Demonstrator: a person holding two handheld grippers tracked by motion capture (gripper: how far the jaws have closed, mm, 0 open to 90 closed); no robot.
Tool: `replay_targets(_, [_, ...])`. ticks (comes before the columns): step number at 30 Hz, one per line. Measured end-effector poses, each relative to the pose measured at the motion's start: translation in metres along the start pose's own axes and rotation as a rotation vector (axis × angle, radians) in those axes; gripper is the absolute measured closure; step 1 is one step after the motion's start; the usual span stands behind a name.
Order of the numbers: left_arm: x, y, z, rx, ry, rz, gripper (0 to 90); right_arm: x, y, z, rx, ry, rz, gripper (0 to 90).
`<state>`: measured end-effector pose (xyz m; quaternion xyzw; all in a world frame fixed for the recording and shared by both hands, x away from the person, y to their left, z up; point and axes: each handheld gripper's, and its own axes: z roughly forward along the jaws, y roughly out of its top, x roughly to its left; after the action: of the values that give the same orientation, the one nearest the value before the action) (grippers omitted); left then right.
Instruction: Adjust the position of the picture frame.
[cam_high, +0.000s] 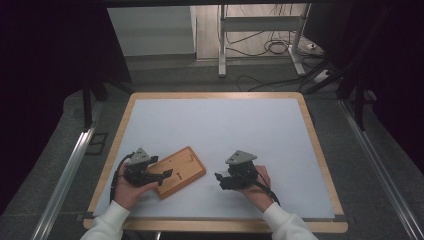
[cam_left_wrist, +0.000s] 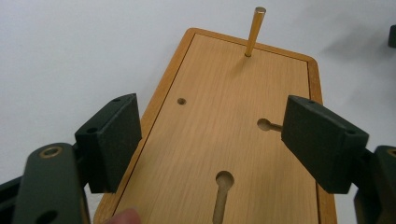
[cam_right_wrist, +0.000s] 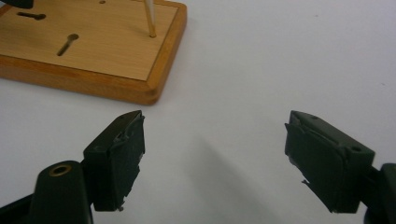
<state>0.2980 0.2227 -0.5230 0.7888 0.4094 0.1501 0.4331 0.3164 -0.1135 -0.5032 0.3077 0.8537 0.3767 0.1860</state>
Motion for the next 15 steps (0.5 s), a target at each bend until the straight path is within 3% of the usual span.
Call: replay_targets(15, [0.000, 0.000, 0.000, 0.004, 0.006, 0.008, 19.5, 0.012, 0.019, 0.018, -0.009, 0.038, -0.014, 24.1])
